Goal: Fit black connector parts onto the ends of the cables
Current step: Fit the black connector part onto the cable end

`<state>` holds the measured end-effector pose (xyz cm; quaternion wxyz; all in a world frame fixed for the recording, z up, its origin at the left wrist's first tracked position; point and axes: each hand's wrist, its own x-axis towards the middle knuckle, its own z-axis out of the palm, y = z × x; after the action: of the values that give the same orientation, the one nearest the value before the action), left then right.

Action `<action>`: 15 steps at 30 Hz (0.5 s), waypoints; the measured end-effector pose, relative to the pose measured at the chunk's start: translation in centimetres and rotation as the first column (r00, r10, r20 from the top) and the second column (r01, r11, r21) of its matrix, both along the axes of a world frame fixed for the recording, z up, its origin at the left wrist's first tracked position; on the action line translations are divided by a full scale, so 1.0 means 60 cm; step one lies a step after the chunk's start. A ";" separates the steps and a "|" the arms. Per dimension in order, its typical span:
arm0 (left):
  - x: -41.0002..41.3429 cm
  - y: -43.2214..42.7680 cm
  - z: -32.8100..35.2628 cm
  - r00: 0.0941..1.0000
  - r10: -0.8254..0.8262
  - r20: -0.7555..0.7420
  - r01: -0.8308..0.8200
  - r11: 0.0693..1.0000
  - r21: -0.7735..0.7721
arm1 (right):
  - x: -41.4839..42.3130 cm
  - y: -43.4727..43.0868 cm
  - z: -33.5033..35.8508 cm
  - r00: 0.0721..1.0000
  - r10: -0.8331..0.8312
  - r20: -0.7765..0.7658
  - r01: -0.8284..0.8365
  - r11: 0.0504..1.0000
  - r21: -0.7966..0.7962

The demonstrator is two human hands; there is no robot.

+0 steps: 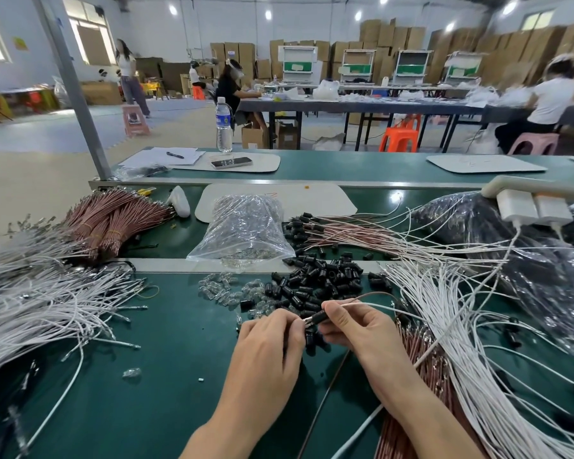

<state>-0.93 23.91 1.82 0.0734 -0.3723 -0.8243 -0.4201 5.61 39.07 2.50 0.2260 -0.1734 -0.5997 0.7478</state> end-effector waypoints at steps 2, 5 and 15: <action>0.000 0.001 0.001 0.999 -0.014 0.049 0.014 1.000 -0.006 | 0.000 -0.002 0.003 0.999 0.037 -0.003 -0.037 0.999 -0.033; 0.000 0.000 0.001 0.993 -0.019 0.114 0.020 1.000 -0.015 | 0.002 -0.006 0.005 0.992 0.128 -0.015 -0.128 0.991 -0.047; -0.003 0.002 -0.005 0.980 -0.012 0.200 0.011 1.000 0.005 | -0.002 -0.005 -0.006 0.984 0.175 -0.016 -0.176 0.981 -0.083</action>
<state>-1.12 24.01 1.53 -0.0117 -0.3328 -0.8245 -0.4575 5.51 38.79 2.12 0.1541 -0.1262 -0.5797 0.7901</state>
